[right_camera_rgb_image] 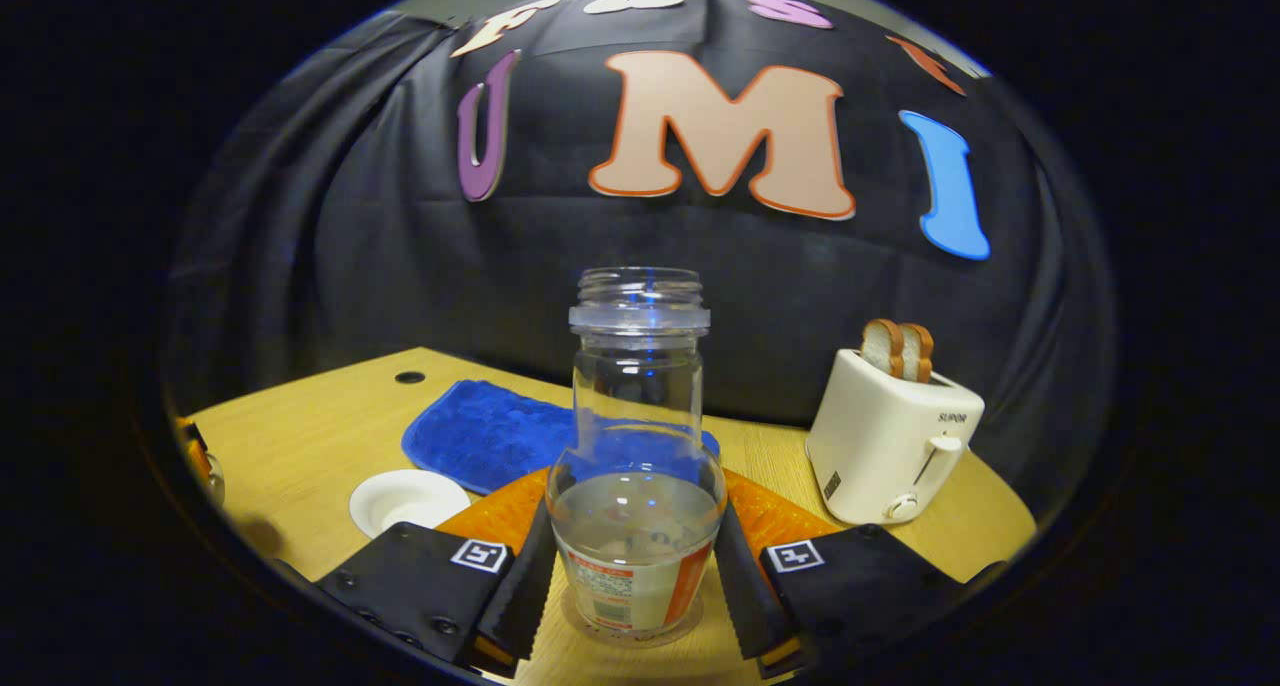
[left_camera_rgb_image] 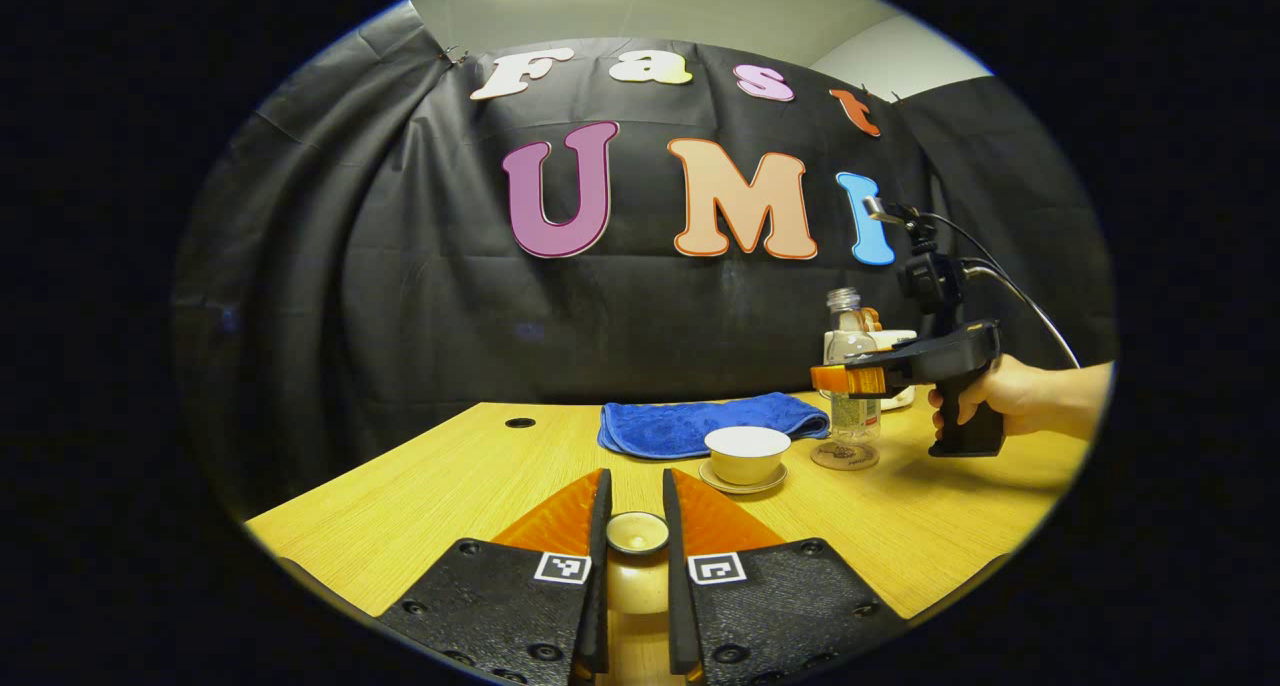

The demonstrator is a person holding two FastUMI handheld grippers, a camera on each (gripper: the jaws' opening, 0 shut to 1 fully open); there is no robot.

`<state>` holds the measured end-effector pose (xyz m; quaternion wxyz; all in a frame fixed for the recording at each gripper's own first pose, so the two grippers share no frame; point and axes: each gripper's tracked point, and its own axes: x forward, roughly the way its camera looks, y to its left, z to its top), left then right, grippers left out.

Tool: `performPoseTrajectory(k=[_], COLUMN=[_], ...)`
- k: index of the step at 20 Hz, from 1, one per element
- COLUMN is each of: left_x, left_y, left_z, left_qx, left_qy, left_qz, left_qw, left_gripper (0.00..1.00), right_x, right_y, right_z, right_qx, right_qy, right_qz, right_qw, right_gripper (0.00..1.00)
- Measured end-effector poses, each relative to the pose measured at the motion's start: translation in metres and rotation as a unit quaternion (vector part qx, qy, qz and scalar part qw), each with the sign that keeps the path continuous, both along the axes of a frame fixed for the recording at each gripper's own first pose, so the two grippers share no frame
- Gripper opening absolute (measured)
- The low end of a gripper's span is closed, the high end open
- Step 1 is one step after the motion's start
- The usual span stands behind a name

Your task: Open the teacup lid with one hand, grasp the water bottle and pour water into the teacup with the other hand; after pouring, place the water bottle on the coaster and then close the teacup lid.

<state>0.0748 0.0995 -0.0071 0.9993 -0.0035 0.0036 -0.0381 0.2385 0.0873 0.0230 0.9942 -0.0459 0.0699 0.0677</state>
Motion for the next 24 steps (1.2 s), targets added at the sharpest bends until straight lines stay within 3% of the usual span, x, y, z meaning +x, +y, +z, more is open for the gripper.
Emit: performPoseTrajectory(k=[4, 21, 23, 24], left_x=[-0.001, 0.000, 0.001, 0.001], left_y=[-0.001, -0.001, 0.000, 0.000], left_z=[0.000, -0.001, -0.001, -0.002], left_qx=[0.000, 0.000, 0.000, 0.000], left_qy=[0.000, 0.000, 0.000, -0.001], left_qz=[0.000, 0.001, 0.002, 0.002], left_qw=[1.000, 1.000, 1.000, 1.000], left_gripper=[0.20, 0.20, 0.20, 0.20], right_x=[0.005, 0.008, 0.006, 0.005], right_y=[-0.012, -0.016, -0.017, -0.017], right_z=[-0.013, -0.027, -0.031, -0.029], right_qx=[0.040, 0.046, 0.044, 0.042], right_qy=[-0.018, -0.047, -0.044, -0.045], right_qz=[-0.011, -0.017, -0.020, -0.022], right_qw=[0.999, 0.998, 0.998, 0.998], right_gripper=[0.80, 0.79, 0.80, 0.89])
